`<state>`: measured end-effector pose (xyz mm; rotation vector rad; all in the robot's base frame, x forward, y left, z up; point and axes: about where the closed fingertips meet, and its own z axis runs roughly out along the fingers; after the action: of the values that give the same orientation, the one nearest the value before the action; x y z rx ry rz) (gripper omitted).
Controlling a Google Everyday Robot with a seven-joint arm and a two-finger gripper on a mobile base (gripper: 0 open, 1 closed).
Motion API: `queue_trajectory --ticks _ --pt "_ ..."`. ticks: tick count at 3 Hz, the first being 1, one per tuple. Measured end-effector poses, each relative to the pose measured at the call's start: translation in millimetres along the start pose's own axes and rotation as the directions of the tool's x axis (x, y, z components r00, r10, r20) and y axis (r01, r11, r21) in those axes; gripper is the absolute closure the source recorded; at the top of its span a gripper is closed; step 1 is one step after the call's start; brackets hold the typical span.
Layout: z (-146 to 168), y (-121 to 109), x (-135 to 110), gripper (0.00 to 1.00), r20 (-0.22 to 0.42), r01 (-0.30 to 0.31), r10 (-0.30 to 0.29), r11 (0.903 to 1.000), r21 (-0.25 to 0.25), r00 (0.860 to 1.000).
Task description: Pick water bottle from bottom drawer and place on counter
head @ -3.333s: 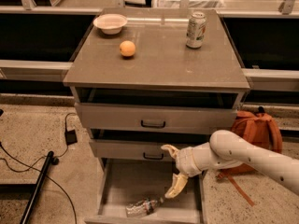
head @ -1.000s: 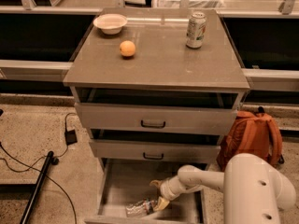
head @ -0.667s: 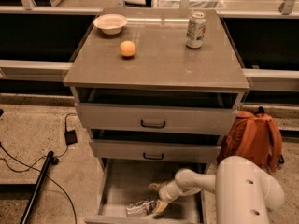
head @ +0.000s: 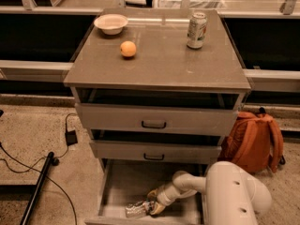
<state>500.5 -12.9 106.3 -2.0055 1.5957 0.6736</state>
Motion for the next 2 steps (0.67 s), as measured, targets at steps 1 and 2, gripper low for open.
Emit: queue_trajectory --ticks 1,2 --pt "-2.2 -0.3 -2.0 0.91 0.003 -0.002 0.002 1.0 0.002 1.0" --pt "-16.9 0.9 -10.6 1.0 0.041 0.029 -0.03 0.9993 0.026 0.999"
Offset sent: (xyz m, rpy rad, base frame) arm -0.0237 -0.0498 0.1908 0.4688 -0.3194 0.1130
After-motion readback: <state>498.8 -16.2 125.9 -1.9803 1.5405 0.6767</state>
